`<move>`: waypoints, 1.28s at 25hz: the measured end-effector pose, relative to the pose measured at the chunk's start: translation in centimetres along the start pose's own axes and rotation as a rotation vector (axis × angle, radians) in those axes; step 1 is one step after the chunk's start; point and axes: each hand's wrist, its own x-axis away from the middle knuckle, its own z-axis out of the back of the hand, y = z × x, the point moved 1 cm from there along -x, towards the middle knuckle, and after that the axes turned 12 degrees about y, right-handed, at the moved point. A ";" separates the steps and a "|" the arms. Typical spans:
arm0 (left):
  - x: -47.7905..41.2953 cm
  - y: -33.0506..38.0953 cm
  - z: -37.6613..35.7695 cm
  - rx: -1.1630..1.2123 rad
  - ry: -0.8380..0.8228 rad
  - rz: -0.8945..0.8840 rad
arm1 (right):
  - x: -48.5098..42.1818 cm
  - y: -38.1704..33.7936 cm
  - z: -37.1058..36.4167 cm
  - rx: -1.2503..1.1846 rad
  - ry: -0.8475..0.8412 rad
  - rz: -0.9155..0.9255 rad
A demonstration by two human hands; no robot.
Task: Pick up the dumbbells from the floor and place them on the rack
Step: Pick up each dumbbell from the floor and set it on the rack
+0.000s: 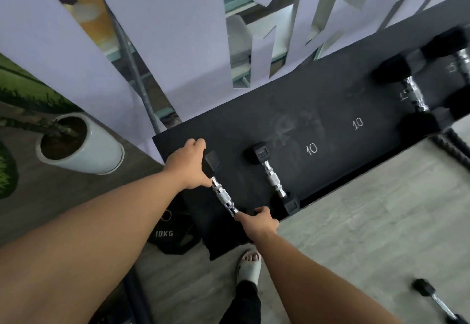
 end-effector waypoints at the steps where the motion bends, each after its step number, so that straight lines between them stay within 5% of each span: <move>1: -0.4 0.9 1.3 0.005 0.018 -0.015 | 0.1 -0.8 1.3 -0.013 0.013 0.021; 11: -7.1 13.7 7.2 -0.016 0.157 -0.202 | -4.3 -5.5 14.3 -0.165 0.180 0.086; 26: -20.1 34.8 0.7 0.017 0.190 -0.254 | -22.6 -5.5 28.5 -0.232 0.293 -0.033; 32: -25.3 41.6 -2.2 0.100 0.249 -0.324 | -28.1 -5.9 30.9 -0.421 0.494 -0.078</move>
